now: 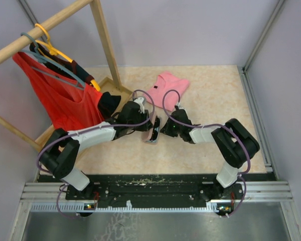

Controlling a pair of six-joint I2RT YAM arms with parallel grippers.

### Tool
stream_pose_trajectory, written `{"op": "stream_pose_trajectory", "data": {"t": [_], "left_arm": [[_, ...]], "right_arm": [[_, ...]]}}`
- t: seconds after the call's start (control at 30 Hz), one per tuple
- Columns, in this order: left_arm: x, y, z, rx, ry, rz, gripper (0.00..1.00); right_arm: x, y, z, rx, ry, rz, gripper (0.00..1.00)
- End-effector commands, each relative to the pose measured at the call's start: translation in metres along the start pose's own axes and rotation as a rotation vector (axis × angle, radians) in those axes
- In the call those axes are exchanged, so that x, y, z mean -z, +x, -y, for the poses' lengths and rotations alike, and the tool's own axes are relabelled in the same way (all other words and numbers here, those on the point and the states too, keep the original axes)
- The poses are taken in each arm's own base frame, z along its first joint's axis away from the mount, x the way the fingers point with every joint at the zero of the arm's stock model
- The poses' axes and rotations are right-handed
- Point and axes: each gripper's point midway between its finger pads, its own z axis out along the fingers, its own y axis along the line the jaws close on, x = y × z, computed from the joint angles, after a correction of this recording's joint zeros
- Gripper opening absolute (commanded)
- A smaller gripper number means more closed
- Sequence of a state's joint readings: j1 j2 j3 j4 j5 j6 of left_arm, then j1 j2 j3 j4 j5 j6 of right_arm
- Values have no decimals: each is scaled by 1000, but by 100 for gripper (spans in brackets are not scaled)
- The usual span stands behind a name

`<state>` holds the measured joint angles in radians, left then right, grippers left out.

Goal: Organize the sunglasses
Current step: Close the sunglasses case at the center of the board.

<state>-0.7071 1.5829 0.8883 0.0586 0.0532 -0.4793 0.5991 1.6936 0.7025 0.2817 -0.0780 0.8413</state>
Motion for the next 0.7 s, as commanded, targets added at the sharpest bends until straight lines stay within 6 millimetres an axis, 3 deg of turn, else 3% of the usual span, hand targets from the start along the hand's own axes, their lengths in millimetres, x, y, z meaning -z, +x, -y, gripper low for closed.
{"op": "stream_pose_trajectory", "data": {"t": [0.0,0.43,0.67], "left_arm": [[-5,24,3,10,24,-76,38],[-12,31,6,17,51,-98,38],[-5,20,7,3,39,-66,40]], "right_arm": [[-5,-11,-11,17,-26,23,8],[-3,-12,-9,26,-16,31,9],[4,-20,-6,46,11,70,9]]}}
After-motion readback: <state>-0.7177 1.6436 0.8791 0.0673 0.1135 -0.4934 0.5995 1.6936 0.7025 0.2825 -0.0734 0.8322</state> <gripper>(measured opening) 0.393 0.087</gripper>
